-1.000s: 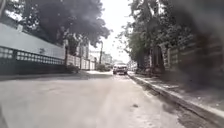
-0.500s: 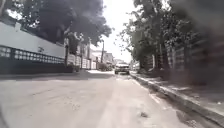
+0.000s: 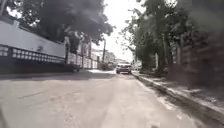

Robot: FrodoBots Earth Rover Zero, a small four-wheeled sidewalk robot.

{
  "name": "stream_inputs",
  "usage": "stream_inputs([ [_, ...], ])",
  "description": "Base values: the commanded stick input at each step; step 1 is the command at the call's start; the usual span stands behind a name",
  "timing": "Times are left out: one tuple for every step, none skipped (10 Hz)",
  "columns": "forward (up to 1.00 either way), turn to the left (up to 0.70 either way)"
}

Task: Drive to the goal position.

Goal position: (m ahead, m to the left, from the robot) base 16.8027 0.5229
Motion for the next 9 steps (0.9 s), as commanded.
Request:
stream_inputs([
  [0.70,-0.35],
  [0.70,-0.35],
  [0.70,-0.32],
  [0.70,-0.27],
  [0.70,0.00],
  [0.70,0.00],
  [0.70,0.00],
  [0.70,0.00],
  [0.70,0.00],
])
